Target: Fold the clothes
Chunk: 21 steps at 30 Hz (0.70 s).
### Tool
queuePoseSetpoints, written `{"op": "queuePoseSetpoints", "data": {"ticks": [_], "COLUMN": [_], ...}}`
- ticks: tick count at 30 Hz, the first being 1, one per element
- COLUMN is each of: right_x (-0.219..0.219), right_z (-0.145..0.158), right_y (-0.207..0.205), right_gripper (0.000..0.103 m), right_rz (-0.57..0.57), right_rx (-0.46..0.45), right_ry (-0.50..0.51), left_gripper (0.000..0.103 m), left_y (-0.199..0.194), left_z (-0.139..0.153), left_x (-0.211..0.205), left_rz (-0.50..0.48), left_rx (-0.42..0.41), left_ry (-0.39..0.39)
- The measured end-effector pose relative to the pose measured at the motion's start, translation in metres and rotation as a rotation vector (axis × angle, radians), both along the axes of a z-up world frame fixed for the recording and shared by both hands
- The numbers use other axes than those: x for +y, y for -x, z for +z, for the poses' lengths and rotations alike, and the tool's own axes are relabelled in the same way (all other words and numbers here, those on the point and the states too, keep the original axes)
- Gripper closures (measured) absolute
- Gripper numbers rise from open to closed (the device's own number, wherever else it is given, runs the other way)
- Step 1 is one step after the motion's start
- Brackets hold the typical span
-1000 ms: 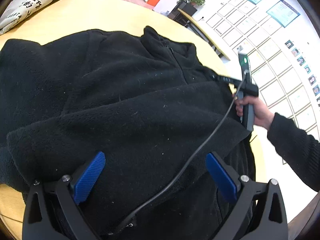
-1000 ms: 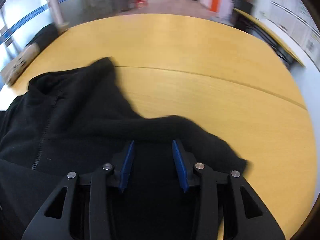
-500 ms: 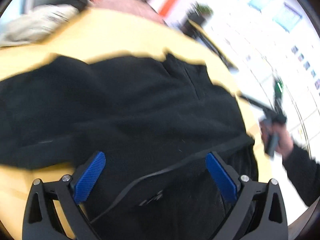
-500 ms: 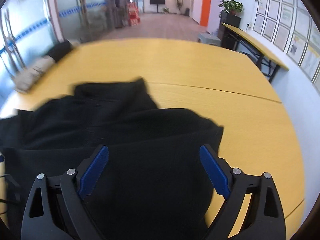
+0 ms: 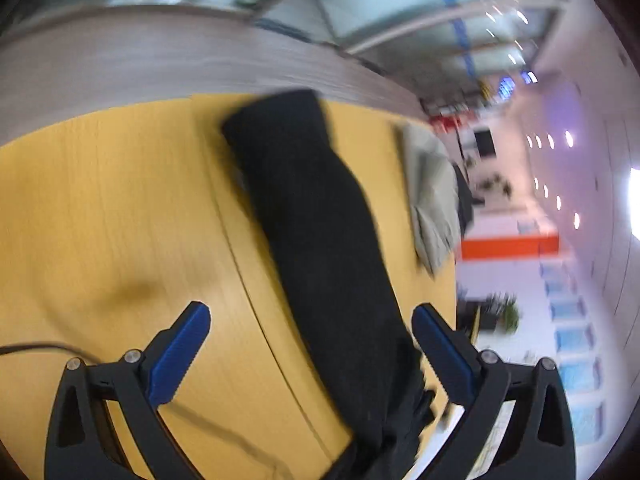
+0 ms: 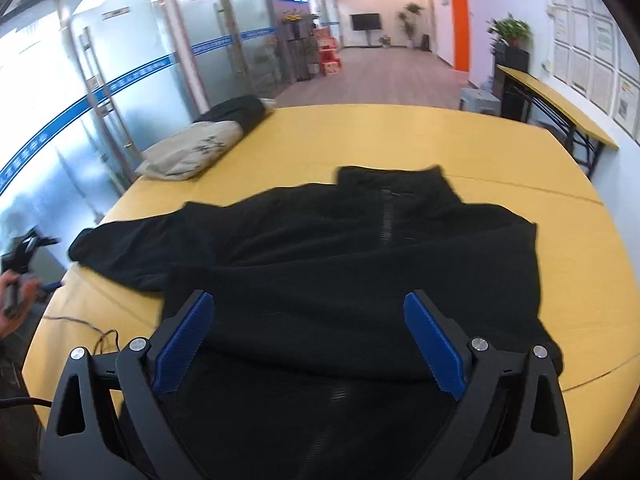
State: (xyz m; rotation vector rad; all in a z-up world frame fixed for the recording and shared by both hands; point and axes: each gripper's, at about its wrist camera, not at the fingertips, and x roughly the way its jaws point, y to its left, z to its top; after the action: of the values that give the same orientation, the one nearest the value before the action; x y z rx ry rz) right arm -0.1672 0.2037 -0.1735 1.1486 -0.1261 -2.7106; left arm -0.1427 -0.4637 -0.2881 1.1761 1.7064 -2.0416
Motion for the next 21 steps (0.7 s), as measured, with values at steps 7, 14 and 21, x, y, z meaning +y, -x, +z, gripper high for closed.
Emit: {"op": "queuePoseSetpoints", "data": {"ticks": [7,14,21], "right_x": [-0.052,-0.048,-0.023], "right_z": [0.001,0.003,0.011], "right_y": [-0.013,-0.026,-0.043], "right_gripper": [0.006,0.006,0.009], "right_rz": [0.059,0.048,0.02], "right_rx": [-0.01,-0.021,0.005], "right_ry": [-0.023,0.016,0.07], "left_gripper": [0.007,0.09,0.096], "left_y": [0.051,0.083,0.088], "left_z": [-0.023,-0.043,0.01], "left_x": [-0.019,-0.024,0.006], "left_rz": [-0.004,-0.019,-0.008], "left_rx": [0.046,0.013,0.184], "left_ry": [0.007,0.021,0.127]}}
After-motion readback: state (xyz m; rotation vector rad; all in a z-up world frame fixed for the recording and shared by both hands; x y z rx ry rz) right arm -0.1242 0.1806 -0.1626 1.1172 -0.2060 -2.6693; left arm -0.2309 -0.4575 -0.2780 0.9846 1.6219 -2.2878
